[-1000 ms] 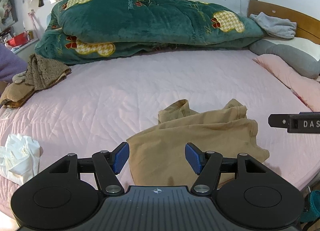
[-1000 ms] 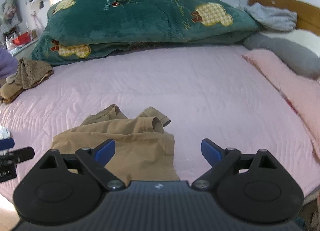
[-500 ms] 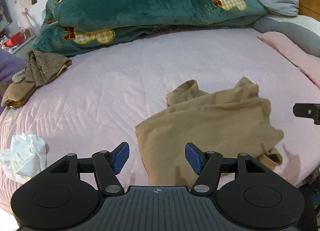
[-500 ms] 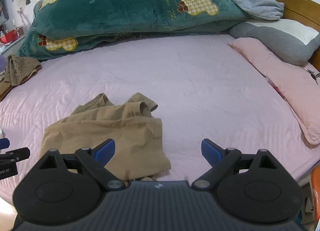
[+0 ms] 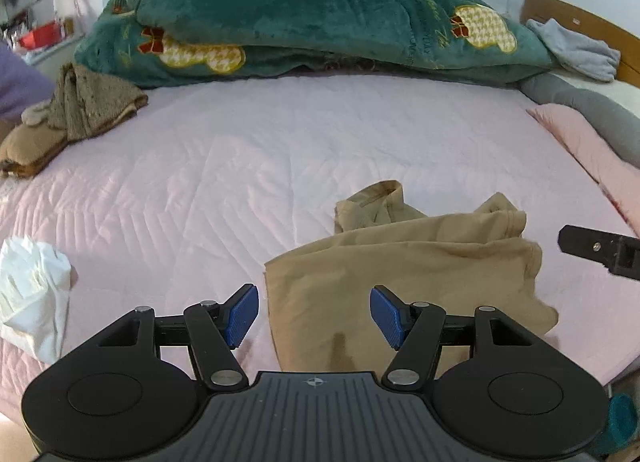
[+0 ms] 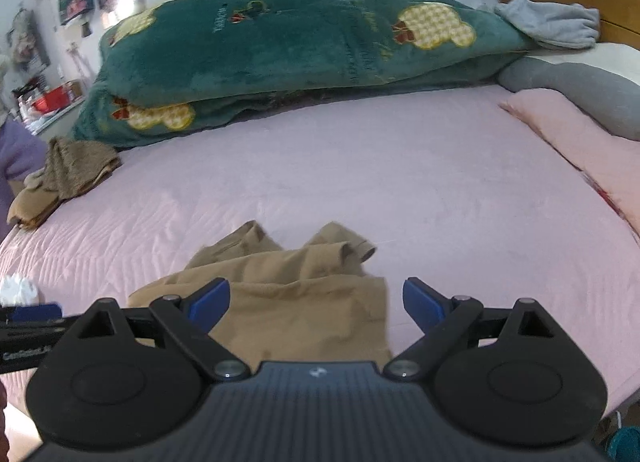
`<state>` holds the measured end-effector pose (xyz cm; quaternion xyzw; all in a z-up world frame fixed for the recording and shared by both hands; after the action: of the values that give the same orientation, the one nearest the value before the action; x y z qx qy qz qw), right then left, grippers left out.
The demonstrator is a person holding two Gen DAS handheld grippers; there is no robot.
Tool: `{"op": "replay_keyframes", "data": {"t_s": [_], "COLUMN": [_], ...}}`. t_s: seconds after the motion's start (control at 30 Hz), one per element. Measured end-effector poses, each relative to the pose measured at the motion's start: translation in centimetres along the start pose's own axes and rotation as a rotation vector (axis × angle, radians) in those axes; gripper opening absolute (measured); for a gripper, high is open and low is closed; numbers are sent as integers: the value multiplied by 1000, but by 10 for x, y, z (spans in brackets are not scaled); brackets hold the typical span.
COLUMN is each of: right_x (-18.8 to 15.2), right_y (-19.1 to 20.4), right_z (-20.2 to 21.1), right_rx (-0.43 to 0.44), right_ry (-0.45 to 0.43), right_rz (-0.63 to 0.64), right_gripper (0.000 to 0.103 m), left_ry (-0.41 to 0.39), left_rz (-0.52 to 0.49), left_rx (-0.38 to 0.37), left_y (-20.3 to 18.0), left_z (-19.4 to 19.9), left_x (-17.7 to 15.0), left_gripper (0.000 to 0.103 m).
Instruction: Fold clothes
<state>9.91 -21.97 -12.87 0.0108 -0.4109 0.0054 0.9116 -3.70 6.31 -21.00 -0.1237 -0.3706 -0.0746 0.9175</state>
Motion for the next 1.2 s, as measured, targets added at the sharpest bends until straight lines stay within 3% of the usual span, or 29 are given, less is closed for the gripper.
{"op": "replay_keyframes", "data": {"t_s": [1.2], "right_x": [2], "right_y": [1], "right_z": [12], "right_rx": [3], "right_ry": [-22], "right_rz": [55], "right_gripper": [98], "left_ry": [-21], "left_rz": [-27], "left_rx": [-18], "left_y": [-14], "left_z": [16], "left_x": [8], "left_gripper": [64]}}
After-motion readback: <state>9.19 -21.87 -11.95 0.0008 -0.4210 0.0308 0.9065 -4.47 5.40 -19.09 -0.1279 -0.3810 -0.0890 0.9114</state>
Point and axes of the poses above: each gripper's, at about its wrist camera, not at the fingertips, and z roughly against the way its jaws point, y to its left, x to its top, the point moved 7 cm from there along -z, roughly the way its jaws point, and after that the axes turned 11 degrees about -x, right-handed, at the moved point
